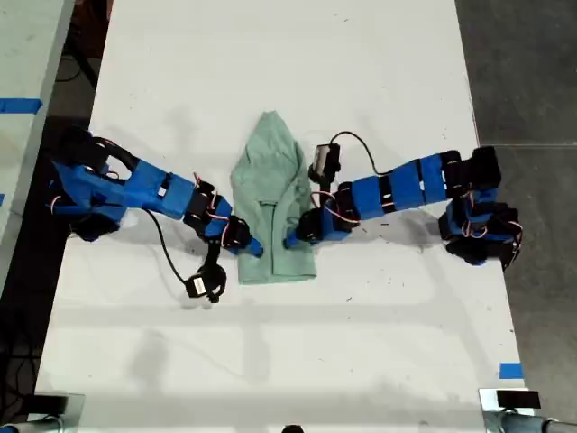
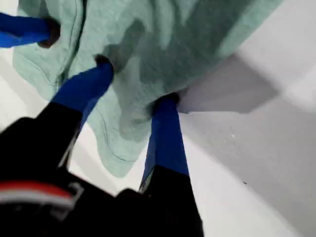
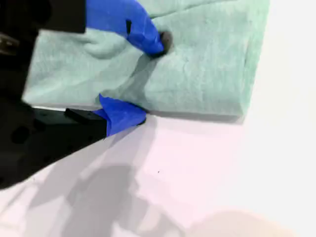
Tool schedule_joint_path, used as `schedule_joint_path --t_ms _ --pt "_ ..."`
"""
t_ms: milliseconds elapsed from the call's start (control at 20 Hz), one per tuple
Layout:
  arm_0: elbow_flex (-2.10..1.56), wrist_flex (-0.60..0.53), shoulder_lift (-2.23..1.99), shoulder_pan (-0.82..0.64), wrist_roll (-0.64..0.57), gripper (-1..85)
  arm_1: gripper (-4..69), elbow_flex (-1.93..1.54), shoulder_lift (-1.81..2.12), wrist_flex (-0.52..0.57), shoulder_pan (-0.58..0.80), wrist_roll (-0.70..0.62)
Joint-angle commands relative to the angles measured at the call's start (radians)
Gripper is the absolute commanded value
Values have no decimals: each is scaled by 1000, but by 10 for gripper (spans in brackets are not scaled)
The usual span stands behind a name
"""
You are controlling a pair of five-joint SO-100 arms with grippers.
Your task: Fold t shirt
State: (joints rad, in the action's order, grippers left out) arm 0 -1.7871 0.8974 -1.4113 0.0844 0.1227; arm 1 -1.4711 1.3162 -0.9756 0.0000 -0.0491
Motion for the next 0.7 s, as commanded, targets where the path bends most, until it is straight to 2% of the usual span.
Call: schedule_joint_path --t_ms 0,250,450,650 --pt "178 114 120 -18 0 -1 13 170 -66 -78 -18 -21" --pt "319 235 156 -2 -8 -2 13 264 -80 -169 -37 -14" --pt "500 411 100 -3 -11 -2 13 431 -57 -232 -63 -21" --pt "578 568 -17 -152 -69 -2 14 522 14 -245 81 -89"
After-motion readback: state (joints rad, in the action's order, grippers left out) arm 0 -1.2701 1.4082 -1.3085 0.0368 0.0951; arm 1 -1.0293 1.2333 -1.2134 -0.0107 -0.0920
